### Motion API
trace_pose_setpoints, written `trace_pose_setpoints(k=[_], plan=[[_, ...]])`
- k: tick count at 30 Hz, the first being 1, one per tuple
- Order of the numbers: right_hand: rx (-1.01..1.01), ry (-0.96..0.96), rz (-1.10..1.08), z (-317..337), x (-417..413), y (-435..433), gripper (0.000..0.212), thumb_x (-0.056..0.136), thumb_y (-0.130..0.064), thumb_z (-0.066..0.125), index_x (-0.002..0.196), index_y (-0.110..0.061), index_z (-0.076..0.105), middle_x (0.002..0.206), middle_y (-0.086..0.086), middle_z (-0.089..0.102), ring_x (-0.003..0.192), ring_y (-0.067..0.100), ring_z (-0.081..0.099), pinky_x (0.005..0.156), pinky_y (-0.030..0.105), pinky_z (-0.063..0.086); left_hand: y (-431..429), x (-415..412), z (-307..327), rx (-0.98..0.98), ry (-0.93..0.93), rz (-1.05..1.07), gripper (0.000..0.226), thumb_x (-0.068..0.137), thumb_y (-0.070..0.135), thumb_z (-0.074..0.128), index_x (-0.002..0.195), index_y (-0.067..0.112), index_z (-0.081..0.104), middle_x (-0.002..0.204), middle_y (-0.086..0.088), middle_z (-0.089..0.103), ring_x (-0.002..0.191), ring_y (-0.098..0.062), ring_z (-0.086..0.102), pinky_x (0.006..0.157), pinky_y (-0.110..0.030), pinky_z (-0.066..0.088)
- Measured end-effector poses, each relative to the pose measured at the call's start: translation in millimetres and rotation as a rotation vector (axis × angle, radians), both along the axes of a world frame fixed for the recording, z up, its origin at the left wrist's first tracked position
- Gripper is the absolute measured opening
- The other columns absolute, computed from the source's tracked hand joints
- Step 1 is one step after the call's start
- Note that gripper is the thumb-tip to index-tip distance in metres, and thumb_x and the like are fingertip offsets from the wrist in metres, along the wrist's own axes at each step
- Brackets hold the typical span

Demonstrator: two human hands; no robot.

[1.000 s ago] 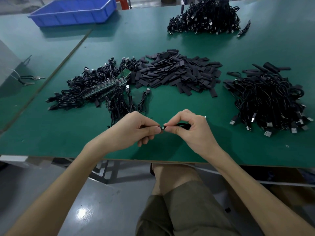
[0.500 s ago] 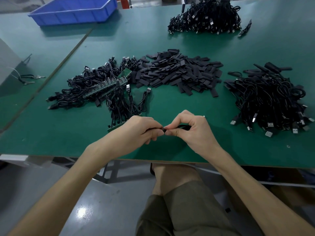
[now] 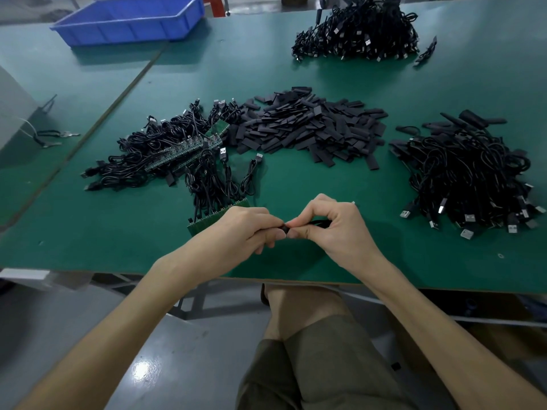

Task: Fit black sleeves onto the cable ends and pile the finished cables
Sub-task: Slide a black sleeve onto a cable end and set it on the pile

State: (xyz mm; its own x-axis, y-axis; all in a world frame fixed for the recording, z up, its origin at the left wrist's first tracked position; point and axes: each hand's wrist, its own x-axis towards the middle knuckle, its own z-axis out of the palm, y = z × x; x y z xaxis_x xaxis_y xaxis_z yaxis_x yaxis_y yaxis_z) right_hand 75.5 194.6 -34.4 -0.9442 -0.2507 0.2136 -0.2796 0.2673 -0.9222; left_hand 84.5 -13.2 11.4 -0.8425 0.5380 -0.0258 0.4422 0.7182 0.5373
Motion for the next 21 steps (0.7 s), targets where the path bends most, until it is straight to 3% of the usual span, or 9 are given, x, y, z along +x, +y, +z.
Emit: trace_pose_setpoints(k=[5,8,11,14,21], plan=[[0.001,0.008,-0.009,-1,0,-1,0.030,0.074,-0.013,0.090,0.078,-0.039,0.076,0.079,-0.012,0.064,0.080,0.006,0.061,0.083,0.021,0.044,-3,-3,-6,0.087,-0.034,0.029,0.019,0.102,0.021,0.058,0.105,0.013,0.075,0.078,0.005,0.065,0.067,-0.009,0.062,0.065,-0.015,0.043],[-0.084,0.002,-0.034,-1,-1,1,0.026,0.078,-0.012,0.088,0.080,-0.036,0.077,0.081,-0.012,0.068,0.082,0.005,0.062,0.083,0.019,0.044,-7,-6,-8,0.452,-0.226,0.107,0.021,0.100,0.018,0.061,0.116,0.012,0.073,0.088,-0.002,0.076,0.070,-0.016,0.070,0.056,-0.023,0.050],[-0.152,0.022,-0.086,-2,-1,5,0.025,0.079,-0.012,0.087,0.080,-0.035,0.076,0.084,-0.003,0.072,0.083,0.011,0.065,0.086,0.026,0.048,-14,-10,-7,0.722,-0.411,0.025,0.029,0.102,0.015,0.057,0.126,0.004,0.068,0.108,-0.014,0.075,0.091,-0.030,0.074,0.062,-0.026,0.054],[-0.183,0.026,-0.097,-2,-2,7,0.024,0.078,-0.011,0.087,0.078,-0.032,0.076,0.081,-0.003,0.074,0.081,0.011,0.065,0.085,0.027,0.050,-17,-13,-11,0.804,-0.514,-0.048,0.030,0.104,0.015,0.055,0.129,0.005,0.067,0.115,-0.020,0.072,0.097,-0.031,0.073,0.069,-0.026,0.056],[-0.180,0.028,-0.097,-4,-1,8,0.022,0.080,-0.008,0.084,0.078,-0.028,0.075,0.078,-0.012,0.074,0.078,0.002,0.065,0.080,0.019,0.048,-6,-17,-24,0.936,-0.518,0.028,0.029,0.101,0.021,0.057,0.119,0.004,0.073,0.102,-0.023,0.074,0.084,-0.026,0.073,0.072,-0.026,0.058]])
